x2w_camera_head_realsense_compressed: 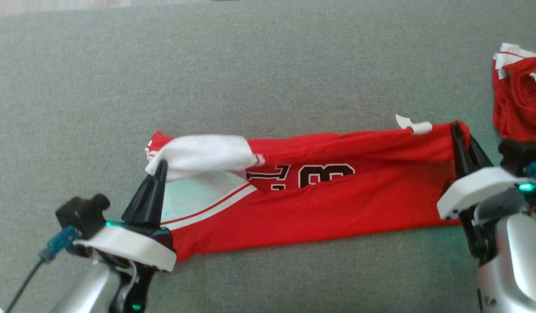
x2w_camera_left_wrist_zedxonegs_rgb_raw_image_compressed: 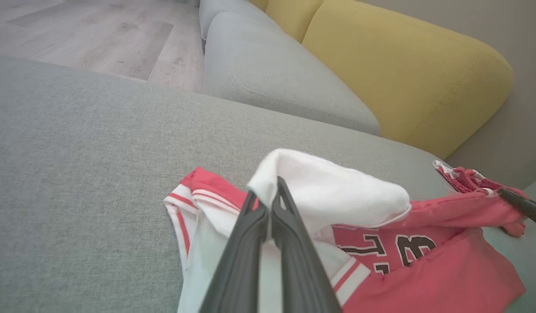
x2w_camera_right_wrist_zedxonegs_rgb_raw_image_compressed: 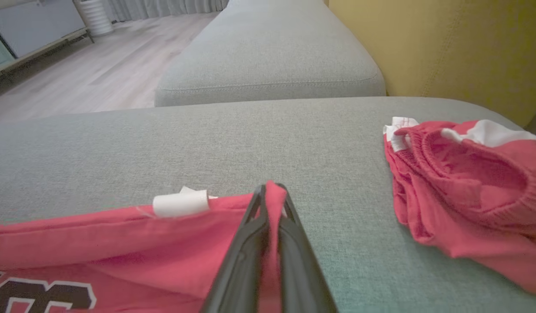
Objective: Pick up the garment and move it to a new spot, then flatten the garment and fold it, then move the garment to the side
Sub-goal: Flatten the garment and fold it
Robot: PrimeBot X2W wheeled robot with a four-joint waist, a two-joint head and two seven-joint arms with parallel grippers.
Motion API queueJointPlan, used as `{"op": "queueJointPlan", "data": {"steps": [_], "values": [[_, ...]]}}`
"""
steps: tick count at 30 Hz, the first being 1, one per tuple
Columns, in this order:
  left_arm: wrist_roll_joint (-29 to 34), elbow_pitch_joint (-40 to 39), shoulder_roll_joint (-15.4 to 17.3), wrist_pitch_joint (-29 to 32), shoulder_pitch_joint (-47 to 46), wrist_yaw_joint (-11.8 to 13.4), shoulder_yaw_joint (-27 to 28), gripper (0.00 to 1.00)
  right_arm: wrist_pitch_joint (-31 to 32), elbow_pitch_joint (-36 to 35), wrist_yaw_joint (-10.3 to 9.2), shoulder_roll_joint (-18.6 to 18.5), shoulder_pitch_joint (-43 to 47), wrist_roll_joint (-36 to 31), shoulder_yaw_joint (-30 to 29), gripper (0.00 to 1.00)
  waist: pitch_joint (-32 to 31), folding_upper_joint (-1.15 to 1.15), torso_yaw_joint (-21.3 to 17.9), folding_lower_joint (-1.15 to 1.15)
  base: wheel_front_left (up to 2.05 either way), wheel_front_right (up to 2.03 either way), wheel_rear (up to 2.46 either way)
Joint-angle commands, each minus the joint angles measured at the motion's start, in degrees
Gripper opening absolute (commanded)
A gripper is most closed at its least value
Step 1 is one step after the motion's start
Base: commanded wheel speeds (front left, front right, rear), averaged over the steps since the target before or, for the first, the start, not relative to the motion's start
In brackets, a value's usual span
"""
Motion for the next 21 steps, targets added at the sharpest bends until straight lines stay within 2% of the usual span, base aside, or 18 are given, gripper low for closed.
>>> {"op": "queueJointPlan", "data": {"steps": [1,8,14,21], "values": [[0.74,0.01,0.22,-2.74,-0.93,-0.68,1.74,1.0,-2.08,-1.95,-0.04,0.46,0.54,-0.23,0.27,1.0,-0.63,0.0,0.03,0.01,0.0,0.0,0.0],[0.41,2.16,-1.26,-8.14,3.82,-0.73,3.04,1.0,-6.22,-2.51,-0.04,1.42,5.18,-0.22,-3.49,1.0,-2.01,0.0,0.14,0.01,0.0,0.0,0.0],[1.95,-0.09,-2.04,-10.07,8.49,2.2,6.97,1.0,-6.82,-3.85,-0.04,2.09,8.26,-0.19,-7.46,1.0,-3.54,0.0,0.91,0.01,0.0,0.0,0.0],[5.15,-3.41,-3.69,-10.4,10.73,5.63,10.38,1.0,-4.51,-2.76,-0.04,2.51,7.61,-0.22,-8.1,1.0,-4.3,0.0,2.79,0.01,0.0,0.0,0.0]]}}
